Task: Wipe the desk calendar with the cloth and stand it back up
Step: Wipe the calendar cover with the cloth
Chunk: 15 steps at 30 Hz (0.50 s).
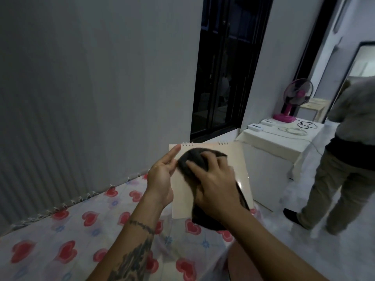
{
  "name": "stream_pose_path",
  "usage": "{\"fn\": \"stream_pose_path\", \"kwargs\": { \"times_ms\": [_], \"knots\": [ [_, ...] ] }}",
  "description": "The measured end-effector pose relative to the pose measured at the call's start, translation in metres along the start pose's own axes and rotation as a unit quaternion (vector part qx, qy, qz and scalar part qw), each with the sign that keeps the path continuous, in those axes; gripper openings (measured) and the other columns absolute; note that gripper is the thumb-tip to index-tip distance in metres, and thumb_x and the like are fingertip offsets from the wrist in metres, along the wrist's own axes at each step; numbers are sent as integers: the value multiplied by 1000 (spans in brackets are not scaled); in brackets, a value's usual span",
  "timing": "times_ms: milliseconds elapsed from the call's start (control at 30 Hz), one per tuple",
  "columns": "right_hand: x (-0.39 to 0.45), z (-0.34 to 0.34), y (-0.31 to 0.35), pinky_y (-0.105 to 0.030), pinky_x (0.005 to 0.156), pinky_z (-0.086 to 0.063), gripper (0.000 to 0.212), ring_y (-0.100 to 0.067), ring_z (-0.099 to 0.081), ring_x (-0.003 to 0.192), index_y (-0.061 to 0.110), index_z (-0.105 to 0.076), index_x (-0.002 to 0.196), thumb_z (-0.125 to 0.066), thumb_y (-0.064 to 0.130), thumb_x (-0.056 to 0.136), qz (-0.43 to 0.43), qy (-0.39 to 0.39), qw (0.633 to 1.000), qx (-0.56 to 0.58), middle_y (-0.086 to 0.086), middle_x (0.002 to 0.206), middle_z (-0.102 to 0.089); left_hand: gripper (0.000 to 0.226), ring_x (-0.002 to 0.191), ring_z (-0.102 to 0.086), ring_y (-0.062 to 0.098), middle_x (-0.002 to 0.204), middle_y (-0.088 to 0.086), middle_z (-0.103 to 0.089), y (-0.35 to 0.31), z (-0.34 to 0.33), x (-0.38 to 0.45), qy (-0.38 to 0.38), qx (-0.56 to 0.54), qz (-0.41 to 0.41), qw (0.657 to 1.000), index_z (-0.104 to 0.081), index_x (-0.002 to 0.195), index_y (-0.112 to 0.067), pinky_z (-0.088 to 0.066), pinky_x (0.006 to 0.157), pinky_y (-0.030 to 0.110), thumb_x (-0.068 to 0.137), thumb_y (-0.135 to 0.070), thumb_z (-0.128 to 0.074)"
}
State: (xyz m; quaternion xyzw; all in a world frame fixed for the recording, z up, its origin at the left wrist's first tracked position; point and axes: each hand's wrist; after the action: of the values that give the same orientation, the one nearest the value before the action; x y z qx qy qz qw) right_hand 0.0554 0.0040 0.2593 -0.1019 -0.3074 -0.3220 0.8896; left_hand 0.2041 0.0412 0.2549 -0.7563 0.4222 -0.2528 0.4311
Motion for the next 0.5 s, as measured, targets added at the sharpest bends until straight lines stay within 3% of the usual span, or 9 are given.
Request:
{"fn": "stream_pose_path", "kwargs": {
  "times_ms": [67,133,267,400,500],
  "knots": [
    [-10,0,-3,-44,83,-45,40,-31,-44,114,35,-58,125,-51,48,88,60,28,997,25,-6,138,-46,48,124,-58,33,135,10,-63,-1,5,0,-16,-10,-12,1000,-79,105,-31,-47,105,54,104,-6,-37],
    [-16,0,-17,-44,84,-46,39,-29,-45,113,35,-63,120,-49,48,85,62,37,996,55,-4,136,-49,48,122,-59,32,135,7,-63,-4,10,-1,-27,-7,-17,999,-79,103,-34,-49,102,55,104,-9,-38],
    [-8,-5,-41,-45,89,-43,41,-28,-41,114,30,-62,123,-60,31,82,-55,-12,997,60,-5,137,-47,48,109,-69,27,129,2,-68,-6,10,-6,-28,16,-26,999,-78,106,-35,-58,89,44,104,-7,-40],
    [13,-4,-31,-44,94,-39,53,-29,-35,118,32,-49,134,-53,26,82,-157,-46,984,66,-7,140,-39,49,127,-57,25,137,1,-62,6,1,-9,-17,46,-31,998,-78,107,-34,-41,112,47,102,-3,-40],
    [8,-4,-13,-43,90,-38,53,-29,-35,118,38,-46,134,-54,30,82,-93,-42,993,62,-6,140,-38,46,124,-59,24,133,2,-65,9,-5,-13,-20,44,-35,998,-76,113,-31,-44,109,48,102,-4,-40]
  ]
}}
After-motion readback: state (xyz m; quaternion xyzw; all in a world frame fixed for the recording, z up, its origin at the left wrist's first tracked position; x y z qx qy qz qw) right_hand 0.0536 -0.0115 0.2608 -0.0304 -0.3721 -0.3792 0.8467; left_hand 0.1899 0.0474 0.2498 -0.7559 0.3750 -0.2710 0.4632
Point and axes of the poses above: each hand's wrist, its own x-axis towards the middle knuckle, its own z-axis out of the back of the hand, y = z × x
